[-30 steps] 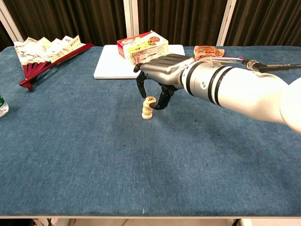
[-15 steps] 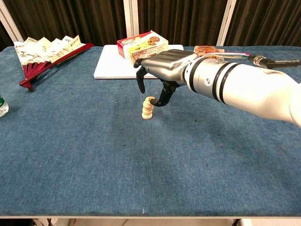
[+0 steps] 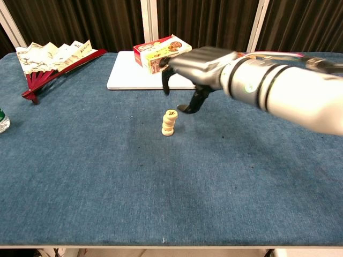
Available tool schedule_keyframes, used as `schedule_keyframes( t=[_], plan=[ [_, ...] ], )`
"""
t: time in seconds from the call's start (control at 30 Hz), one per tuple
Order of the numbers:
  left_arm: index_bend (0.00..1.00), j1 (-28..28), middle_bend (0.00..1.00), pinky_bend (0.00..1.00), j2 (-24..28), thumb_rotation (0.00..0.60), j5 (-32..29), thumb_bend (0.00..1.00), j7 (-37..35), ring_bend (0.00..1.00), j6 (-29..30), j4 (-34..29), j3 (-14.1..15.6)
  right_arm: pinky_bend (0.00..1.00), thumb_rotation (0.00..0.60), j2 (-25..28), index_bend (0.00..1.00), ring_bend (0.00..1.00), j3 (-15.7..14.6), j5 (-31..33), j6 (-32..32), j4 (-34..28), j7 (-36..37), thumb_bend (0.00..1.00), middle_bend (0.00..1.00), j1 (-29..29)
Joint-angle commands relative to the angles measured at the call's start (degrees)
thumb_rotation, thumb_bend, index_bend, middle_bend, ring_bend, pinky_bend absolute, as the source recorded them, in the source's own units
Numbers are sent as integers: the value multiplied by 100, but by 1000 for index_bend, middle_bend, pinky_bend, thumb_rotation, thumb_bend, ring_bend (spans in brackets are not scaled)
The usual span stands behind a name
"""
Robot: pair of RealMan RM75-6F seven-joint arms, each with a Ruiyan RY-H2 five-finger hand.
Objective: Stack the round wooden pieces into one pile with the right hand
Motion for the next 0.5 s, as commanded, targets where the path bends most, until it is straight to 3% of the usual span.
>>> schedule_keyframes(
  t=[0.03, 0.2, 0.33, 0.5],
  plan=[
    [114, -11, 86, 0, -14, 600, 5, 0, -26, 62, -6, 30, -6, 162, 600, 531, 207, 139, -213, -444, 597, -482, 174, 496, 110, -458],
    [114, -55, 86, 0, -45, 600, 20, 0, -73, 62, -25, 80, -30, 162, 600, 1490, 59, 107, -658, -1176, 1670, -1220, 639, 277, 107, -1377],
    [114, -96, 86, 0, -48, 600, 65, 0, -61, 62, -19, 76, -40, 122, 600, 2151, 5, 35, -1076, -1792, 2478, -1510, 1311, 262, 58, -2176],
    [114, -166, 86, 0, -41, 600, 135, 0, 35, 62, -4, -4, -59, 69, 600, 2690, 0, 1, -1636, -2495, 3525, -1365, 2284, 263, 33, -3298]
  ],
)
